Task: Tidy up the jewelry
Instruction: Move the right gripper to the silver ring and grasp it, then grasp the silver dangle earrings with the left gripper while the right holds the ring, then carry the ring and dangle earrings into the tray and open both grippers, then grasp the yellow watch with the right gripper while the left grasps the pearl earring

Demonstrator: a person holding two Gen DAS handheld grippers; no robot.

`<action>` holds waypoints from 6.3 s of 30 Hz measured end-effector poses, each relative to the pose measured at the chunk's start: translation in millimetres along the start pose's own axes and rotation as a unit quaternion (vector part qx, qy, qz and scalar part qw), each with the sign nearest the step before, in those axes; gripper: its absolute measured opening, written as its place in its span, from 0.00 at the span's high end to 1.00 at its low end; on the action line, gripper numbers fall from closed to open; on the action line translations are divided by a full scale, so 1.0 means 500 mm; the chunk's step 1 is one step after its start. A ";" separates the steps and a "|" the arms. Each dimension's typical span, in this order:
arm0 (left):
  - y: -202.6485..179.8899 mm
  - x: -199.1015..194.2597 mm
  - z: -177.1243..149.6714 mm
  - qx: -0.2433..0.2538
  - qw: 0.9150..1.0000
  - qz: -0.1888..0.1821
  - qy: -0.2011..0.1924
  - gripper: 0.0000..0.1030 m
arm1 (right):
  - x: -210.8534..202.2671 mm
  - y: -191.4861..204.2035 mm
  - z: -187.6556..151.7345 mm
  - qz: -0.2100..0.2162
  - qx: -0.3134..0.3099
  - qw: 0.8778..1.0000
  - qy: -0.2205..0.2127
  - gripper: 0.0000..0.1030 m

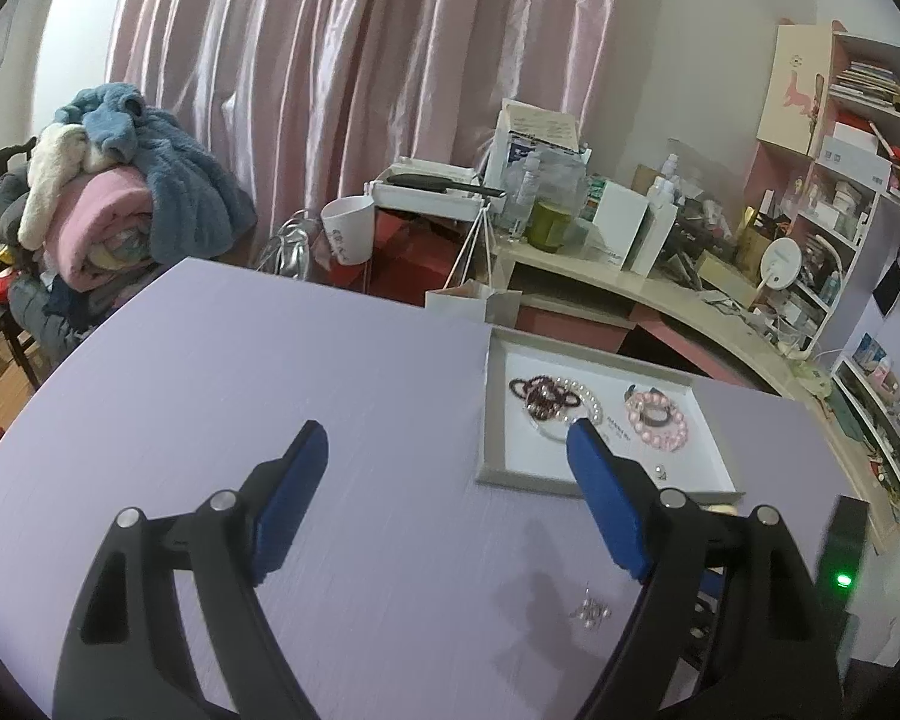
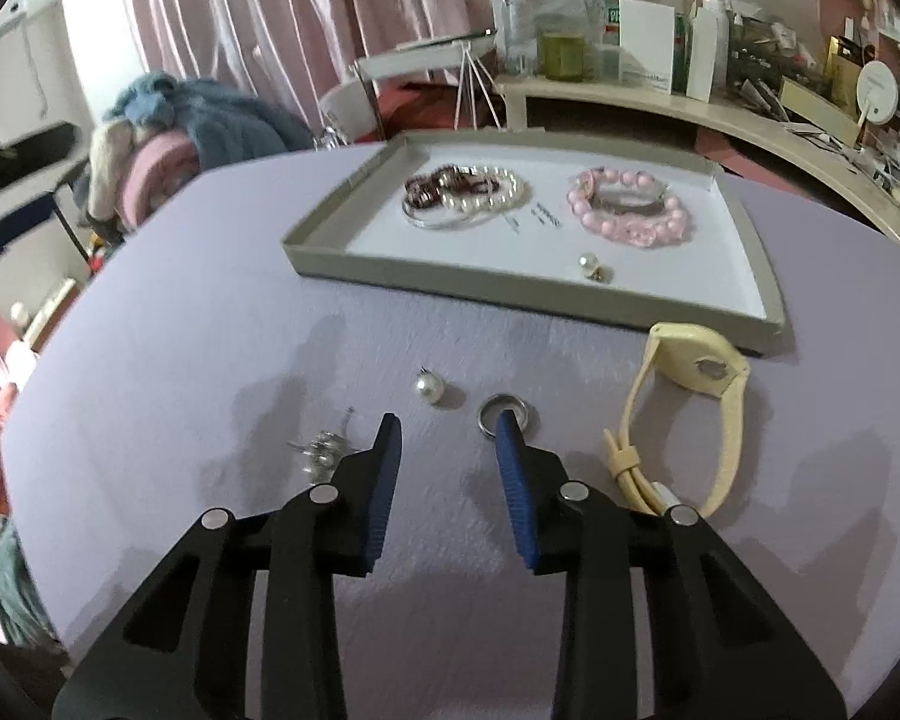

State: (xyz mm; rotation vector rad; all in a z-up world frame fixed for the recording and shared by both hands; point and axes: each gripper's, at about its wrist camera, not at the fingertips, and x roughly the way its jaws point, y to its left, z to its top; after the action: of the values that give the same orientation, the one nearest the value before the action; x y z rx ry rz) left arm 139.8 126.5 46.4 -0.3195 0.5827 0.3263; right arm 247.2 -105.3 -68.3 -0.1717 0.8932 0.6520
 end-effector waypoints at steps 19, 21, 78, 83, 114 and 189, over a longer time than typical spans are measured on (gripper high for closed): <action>0.014 -0.048 -0.046 -0.003 1.000 0.016 0.019 0.20 | 0.031 -0.018 0.002 -0.045 -0.007 0.999 0.015 0.78; 0.010 -0.045 -0.048 0.001 1.000 0.013 0.022 0.20 | 0.027 -0.018 -0.001 -0.044 -0.006 0.999 0.019 0.78; -0.230 0.185 -0.241 0.164 0.969 -0.079 0.169 0.92 | -0.155 -0.163 -0.102 -0.071 0.167 0.983 -0.015 0.78; -0.202 0.153 -0.195 0.126 0.973 -0.112 0.158 0.93 | -0.166 -0.163 -0.088 -0.065 0.163 0.984 -0.029 0.78; -0.150 0.010 0.084 0.081 0.989 -0.122 0.027 0.93 | -0.216 -0.136 0.077 -0.036 0.110 0.984 -0.134 0.78; -0.186 0.205 0.180 0.083 0.988 -0.123 0.051 0.52 | -0.080 -0.235 0.123 -0.066 0.145 0.985 -0.069 0.76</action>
State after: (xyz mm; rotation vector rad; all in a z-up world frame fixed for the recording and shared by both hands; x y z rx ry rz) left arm 299.8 98.6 76.3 -0.2457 0.6597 0.0221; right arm 340.0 -192.1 -13.6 0.0747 0.8262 0.4001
